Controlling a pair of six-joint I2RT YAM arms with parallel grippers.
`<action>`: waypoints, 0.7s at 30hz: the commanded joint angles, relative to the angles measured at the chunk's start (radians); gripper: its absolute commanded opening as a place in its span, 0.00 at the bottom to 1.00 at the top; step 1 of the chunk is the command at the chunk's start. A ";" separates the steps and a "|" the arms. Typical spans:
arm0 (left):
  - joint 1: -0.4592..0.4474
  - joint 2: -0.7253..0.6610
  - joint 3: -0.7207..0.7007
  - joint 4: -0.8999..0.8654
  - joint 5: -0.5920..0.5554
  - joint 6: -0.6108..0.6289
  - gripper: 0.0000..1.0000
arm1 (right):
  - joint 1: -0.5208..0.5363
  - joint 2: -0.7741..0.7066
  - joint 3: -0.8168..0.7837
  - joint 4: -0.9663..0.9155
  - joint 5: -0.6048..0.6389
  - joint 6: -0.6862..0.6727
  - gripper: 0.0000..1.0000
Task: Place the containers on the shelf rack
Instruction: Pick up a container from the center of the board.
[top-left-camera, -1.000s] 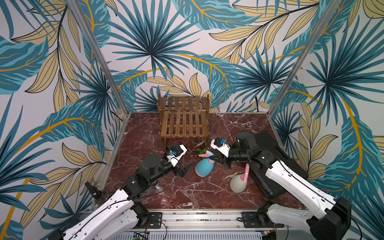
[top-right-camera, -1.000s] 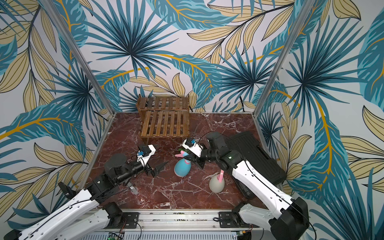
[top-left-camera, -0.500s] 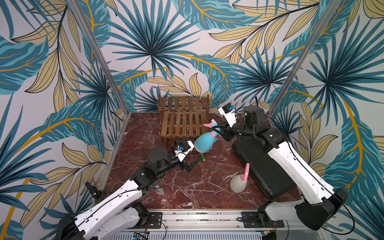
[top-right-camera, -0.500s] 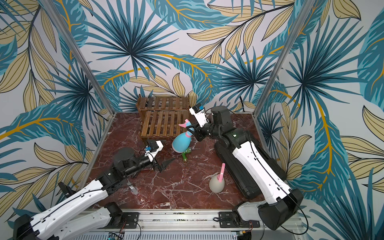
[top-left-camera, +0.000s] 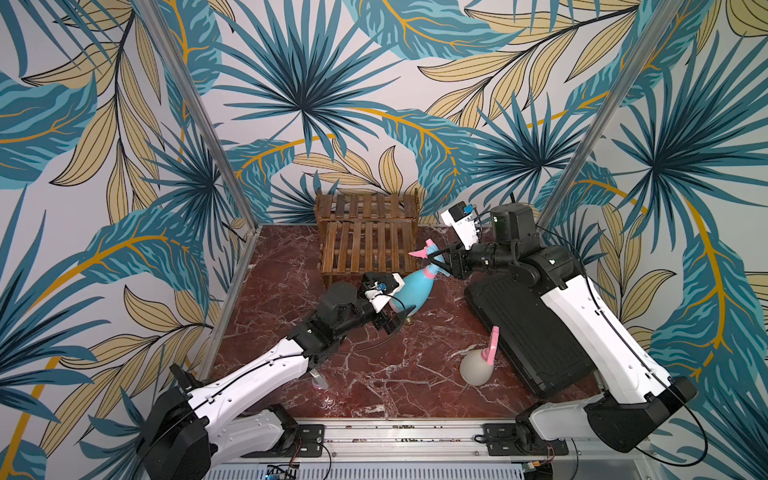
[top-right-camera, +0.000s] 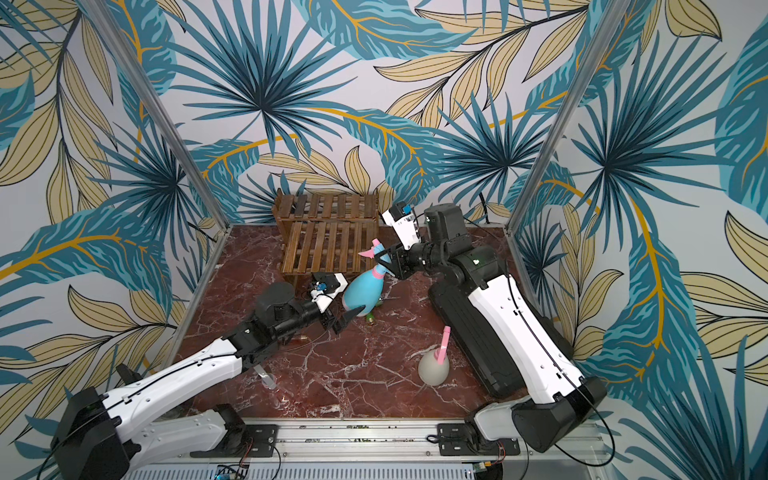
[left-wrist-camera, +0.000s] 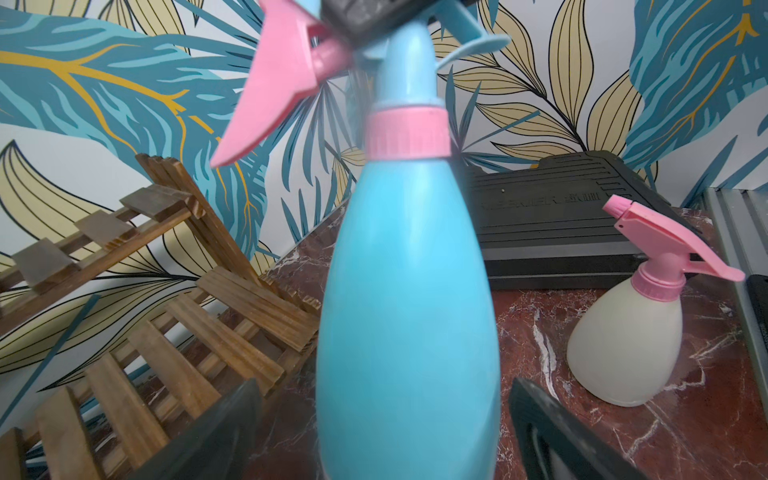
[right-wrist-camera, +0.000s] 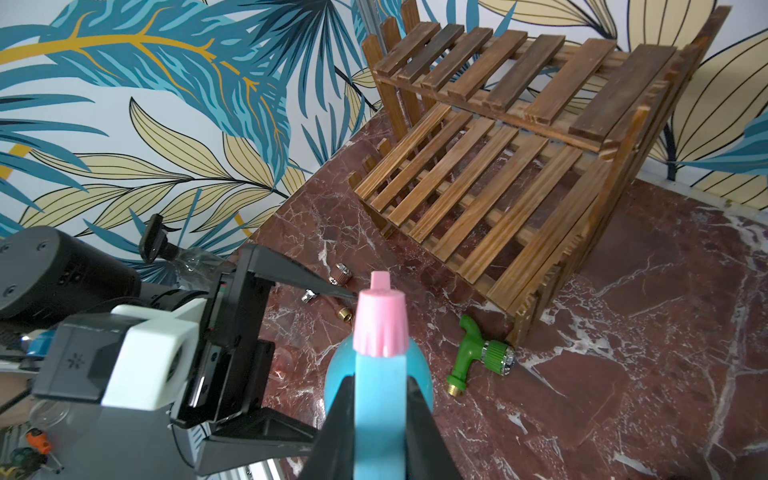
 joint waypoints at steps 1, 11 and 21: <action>-0.002 0.045 0.038 0.044 0.063 0.000 1.00 | 0.000 0.009 0.032 -0.022 -0.071 0.030 0.05; -0.002 0.142 0.064 0.059 0.142 -0.023 1.00 | -0.002 0.021 0.080 -0.062 -0.061 0.033 0.05; -0.002 0.151 0.027 0.147 0.161 -0.079 0.83 | -0.002 -0.005 0.046 -0.032 -0.007 0.045 0.14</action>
